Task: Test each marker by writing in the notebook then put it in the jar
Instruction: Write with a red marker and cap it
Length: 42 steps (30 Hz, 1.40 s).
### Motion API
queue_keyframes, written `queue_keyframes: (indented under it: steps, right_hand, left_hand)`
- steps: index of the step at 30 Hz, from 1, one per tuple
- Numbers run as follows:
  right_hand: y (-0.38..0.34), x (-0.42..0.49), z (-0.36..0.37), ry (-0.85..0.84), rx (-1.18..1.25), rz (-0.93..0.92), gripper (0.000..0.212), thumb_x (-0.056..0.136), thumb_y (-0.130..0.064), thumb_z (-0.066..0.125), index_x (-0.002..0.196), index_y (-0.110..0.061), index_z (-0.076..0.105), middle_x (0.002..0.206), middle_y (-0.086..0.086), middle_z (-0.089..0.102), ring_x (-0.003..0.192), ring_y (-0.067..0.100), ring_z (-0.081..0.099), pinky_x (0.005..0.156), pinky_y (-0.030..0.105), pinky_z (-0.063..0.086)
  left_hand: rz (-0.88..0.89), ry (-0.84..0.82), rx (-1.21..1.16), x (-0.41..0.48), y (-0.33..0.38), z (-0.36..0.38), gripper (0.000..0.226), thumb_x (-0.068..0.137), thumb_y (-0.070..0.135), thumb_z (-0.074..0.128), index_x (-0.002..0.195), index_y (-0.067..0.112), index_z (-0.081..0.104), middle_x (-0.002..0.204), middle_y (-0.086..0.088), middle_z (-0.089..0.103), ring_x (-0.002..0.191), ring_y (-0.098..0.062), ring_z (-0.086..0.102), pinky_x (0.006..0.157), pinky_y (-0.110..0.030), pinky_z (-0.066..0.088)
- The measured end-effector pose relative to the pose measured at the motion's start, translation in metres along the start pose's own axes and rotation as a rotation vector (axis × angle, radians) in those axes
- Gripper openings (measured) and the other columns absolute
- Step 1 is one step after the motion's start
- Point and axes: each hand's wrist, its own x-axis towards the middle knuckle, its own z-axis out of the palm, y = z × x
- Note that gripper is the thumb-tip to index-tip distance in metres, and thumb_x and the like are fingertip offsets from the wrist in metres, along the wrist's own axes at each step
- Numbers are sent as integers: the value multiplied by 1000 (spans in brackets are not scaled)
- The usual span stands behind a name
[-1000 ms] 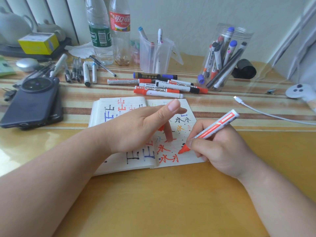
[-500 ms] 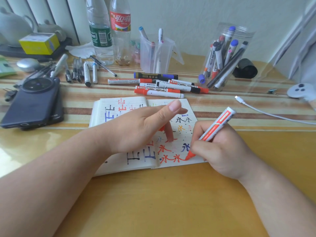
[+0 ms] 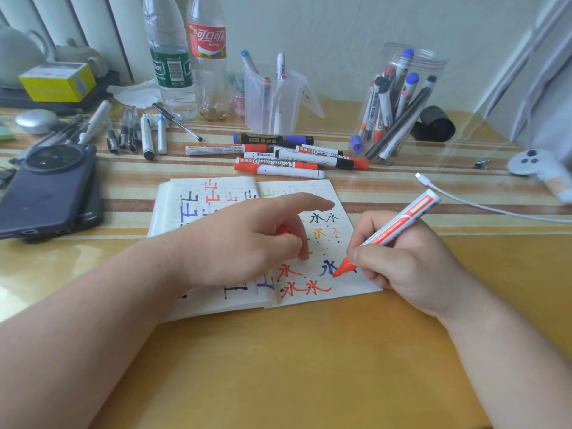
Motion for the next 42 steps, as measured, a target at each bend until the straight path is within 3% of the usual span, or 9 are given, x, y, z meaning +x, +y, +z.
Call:
queue_keyframes:
  steps: [3,6,9,16,19,23,28,38,42]
  right_hand:
    - [-1,-2,-3,-25,13,10,9,64,-11,61,66,-2,59,51,10,48,47,19,42,42,24,33]
    - [-1,-3,-5,-34,25,10,11,65,-11,61,68,-1,59,51,10,49,47,19,43,41,21,34]
    - [0,-4,-5,-39,39,-3,13,67,-11,62,71,0,59,52,10,49,47,17,45,41,19,34]
    - [3,-4,-2,-38,128,-44,8,72,-13,67,78,-10,63,56,6,50,51,17,45,44,17,35]
    - [4,-3,2,-20,297,-107,9,75,-10,70,82,-13,64,57,7,50,50,15,44,43,18,32]
    - [4,-2,4,17,416,-164,9,79,-8,70,86,-13,66,63,11,48,56,19,44,43,21,30]
    - [3,-1,9,50,392,-170,11,79,-11,72,88,-16,69,65,10,51,58,20,47,43,23,30]
    - [3,-1,6,75,455,-147,10,75,-8,71,83,-13,68,60,14,47,55,21,41,42,22,25]
    - [4,0,6,42,420,-136,10,77,-8,68,85,-13,71,65,19,52,57,36,36,42,23,22]
  left_hand:
    - [26,-16,2,1,-2,2,54,95,18,49,140,46,43,97,16,72,75,-5,58,70,-14,43]
    - [36,-8,-43,0,-1,1,55,88,26,41,139,46,45,91,14,69,68,-3,54,66,-13,41]
    - [30,-1,-74,0,-3,-1,52,92,21,38,137,43,48,87,8,65,62,0,52,62,-9,39]
    - [40,-33,-50,2,-1,1,58,82,24,34,135,45,41,90,10,62,63,-5,47,64,-13,40]
    - [64,-16,16,2,-5,3,61,81,20,32,138,41,30,93,18,61,69,-9,51,67,-18,44]
    - [92,-2,69,3,-7,3,63,82,14,32,137,44,24,102,21,61,87,-19,57,81,-37,51]
    - [118,-17,79,2,-5,5,64,94,-2,38,140,41,24,104,21,61,92,-17,57,82,-34,51]
    - [147,-3,16,1,-4,5,58,89,10,37,139,39,28,111,20,64,95,-17,59,81,-34,53]
    - [156,7,23,0,-5,5,54,93,5,39,138,34,31,110,17,64,99,-13,58,82,-31,52]
